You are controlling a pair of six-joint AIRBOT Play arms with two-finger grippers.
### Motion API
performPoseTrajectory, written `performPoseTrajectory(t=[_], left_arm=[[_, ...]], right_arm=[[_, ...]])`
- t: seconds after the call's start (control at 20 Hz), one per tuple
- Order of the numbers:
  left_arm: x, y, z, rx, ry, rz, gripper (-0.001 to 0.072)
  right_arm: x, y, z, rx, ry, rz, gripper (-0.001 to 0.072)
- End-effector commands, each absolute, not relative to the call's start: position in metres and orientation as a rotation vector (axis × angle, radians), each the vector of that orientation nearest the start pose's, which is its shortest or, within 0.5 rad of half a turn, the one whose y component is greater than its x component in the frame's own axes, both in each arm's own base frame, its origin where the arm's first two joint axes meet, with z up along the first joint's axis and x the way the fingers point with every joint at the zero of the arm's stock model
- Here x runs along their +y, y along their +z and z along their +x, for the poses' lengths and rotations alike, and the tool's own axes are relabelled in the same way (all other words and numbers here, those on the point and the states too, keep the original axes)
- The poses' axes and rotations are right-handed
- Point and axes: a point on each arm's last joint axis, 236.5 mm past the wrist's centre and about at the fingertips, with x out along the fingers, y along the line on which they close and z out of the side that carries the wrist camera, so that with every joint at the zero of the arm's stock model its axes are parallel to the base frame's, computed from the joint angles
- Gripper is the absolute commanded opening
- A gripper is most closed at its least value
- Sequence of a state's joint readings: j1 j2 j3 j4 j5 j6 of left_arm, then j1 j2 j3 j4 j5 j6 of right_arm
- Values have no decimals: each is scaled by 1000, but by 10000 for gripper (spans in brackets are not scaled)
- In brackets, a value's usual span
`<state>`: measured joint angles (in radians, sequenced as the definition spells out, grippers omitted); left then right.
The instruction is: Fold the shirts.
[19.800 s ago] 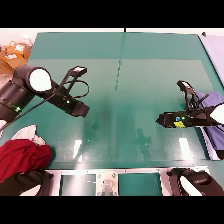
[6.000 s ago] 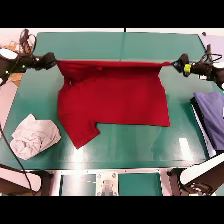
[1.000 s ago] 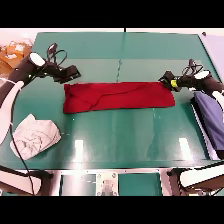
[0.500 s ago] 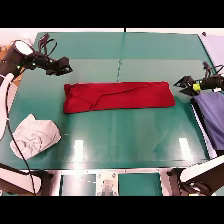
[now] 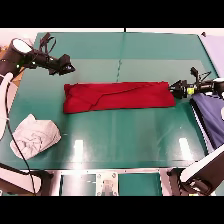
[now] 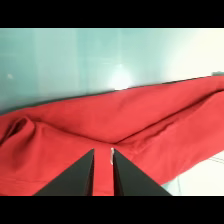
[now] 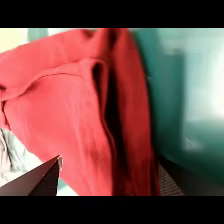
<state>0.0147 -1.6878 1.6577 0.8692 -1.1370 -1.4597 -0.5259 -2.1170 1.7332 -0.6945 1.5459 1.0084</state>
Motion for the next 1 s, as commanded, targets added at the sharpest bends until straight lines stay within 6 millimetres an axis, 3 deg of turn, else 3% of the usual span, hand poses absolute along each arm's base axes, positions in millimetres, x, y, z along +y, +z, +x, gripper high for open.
performPoseTrajectory(t=[0.0, 0.1, 0.15, 0.2, 0.3, 0.35, 0.5, 0.6, 0.75, 0.95], left_arm=[[-138, 66, 515, 1084, -465, -574, 157], [-149, 66, 510, 1098, -488, -565, 154], [-158, 66, 507, 1102, -515, -540, 58], [-171, 66, 504, 1097, -541, -514, 20], [-200, 70, 505, 1063, -578, -480, 20], [-217, 72, 505, 1042, -594, -468, 20], [-256, 70, 501, 1017, -636, -432, 19], [-282, 48, 493, 1057, -663, -415, 20], [-330, -2, 479, 1124, -695, -398, 19], [-409, -51, 435, 1225, -777, -448, 20]], right_arm=[[-55, -97, 470, 1367, 589, 668, 696], [-54, -109, 465, 1446, 557, 553, 683], [-46, -111, 466, 1459, 562, 532, 665], [-38, -112, 471, 1454, 567, 527, 652], [-21, -115, 480, 1448, 554, 516, 113], [-12, -115, 481, 1452, 568, 500, 14], [2, -99, 483, 1469, 588, 485, 14], [4, -69, 483, 1464, 593, 475, 13], [6, 2, 476, 1410, 602, 427, 13], [21, 106, 445, 1310, 603, 391, 14]])
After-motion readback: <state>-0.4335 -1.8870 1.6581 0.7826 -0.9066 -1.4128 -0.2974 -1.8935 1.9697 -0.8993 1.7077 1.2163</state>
